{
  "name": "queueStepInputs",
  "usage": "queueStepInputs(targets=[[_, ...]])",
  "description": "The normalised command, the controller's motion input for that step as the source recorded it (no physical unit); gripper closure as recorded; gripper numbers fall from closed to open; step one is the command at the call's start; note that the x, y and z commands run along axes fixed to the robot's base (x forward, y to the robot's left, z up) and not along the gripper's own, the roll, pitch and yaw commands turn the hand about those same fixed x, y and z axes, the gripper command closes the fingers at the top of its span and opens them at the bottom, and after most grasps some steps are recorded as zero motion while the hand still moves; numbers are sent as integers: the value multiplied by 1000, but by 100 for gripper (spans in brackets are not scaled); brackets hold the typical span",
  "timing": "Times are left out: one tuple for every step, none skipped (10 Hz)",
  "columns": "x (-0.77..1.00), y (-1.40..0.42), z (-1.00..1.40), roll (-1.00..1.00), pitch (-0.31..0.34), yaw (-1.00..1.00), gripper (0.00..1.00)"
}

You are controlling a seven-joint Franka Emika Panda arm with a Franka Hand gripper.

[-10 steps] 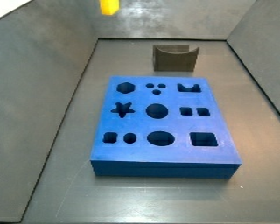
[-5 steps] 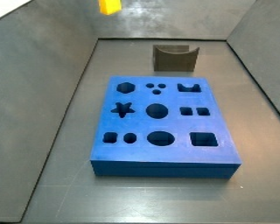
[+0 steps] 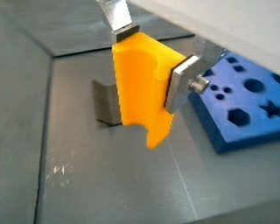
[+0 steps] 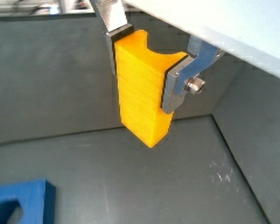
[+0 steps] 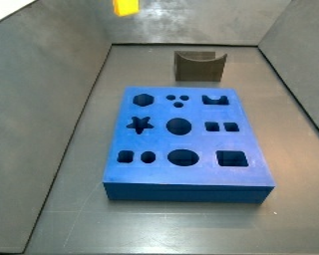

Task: Pick up the arch object. Move up. Place the arch object on the fixture. Regrasp the arch object. Rotate the arch object. Move to above the board. Insert the arch object.
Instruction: Rotate the arch object.

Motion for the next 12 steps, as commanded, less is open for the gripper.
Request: queueStepInputs(targets=[[-2, 8, -3, 0, 1, -1000, 100], [-2, 8, -4, 0, 1, -1000, 100], [-2, 9, -4, 0, 2, -1000, 100], [-2, 9, -4, -1, 2, -1000, 100], [-2, 10, -4, -1, 3, -974, 100], [-2, 11, -4, -1, 3, -743, 100], [-3, 10, -4, -1, 3, -510, 100], [-2, 11, -4, -1, 3, -340, 100], [-2, 10, -4, -1, 3, -201, 100], [0, 0, -1000, 0, 0, 0, 100], [5, 0, -1000, -2, -10, 27, 100], [14, 3, -1000, -1, -16, 31, 100]])
